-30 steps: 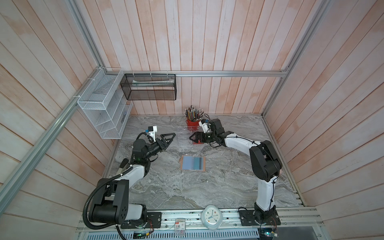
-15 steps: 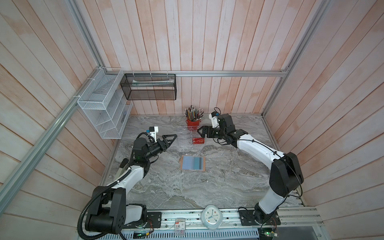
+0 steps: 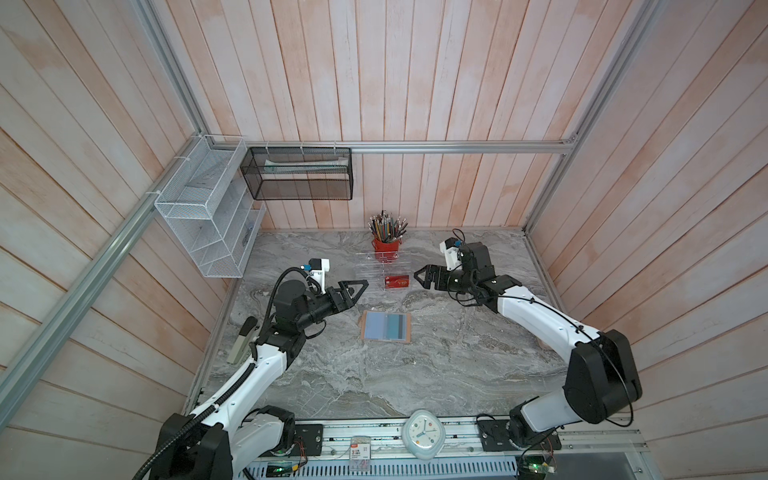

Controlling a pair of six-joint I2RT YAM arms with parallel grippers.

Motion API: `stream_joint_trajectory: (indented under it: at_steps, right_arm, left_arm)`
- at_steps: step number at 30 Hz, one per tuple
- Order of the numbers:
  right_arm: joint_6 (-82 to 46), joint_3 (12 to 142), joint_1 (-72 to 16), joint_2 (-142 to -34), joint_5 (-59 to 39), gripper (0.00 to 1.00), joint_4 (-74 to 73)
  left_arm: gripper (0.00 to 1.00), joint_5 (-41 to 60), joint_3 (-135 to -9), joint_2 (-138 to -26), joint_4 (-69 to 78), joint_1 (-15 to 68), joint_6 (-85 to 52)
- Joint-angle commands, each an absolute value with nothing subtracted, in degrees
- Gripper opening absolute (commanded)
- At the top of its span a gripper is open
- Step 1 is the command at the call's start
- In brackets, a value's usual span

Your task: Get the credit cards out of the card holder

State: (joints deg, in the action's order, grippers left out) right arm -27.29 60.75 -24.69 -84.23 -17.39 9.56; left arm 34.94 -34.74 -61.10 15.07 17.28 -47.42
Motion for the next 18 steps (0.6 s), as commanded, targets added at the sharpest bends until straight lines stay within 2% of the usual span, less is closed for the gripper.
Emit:
stream_joint_trajectory:
  at_steps: [1, 5, 14, 18]
  right_arm:
    - [-29.8, 56.6, -23.3, -80.1, -18.0, 0.98, 9.9]
    - [-35.0, 48.5, -18.0, -76.4, -30.9, 0.98, 3.0]
    - [-32.2, 45.5, -23.8, -76.3, -30.5, 0.98, 3.5]
    - [-36.3, 41.8, -28.9, -77.7, -31.6, 0.98, -3.0]
  left_arm:
    - [1.0, 29.6, -34.8, -58.9, 7.1, 19.8, -43.4]
    - [1.0, 26.1, -34.1, -57.6, 3.1, 22.5, -42.4]
    - [1.0, 24.4, -36.0, -67.7, -0.5, 27.8, -43.5]
    - [1.0, 25.8, -37.2, -72.7, 2.3, 28.2, -48.0]
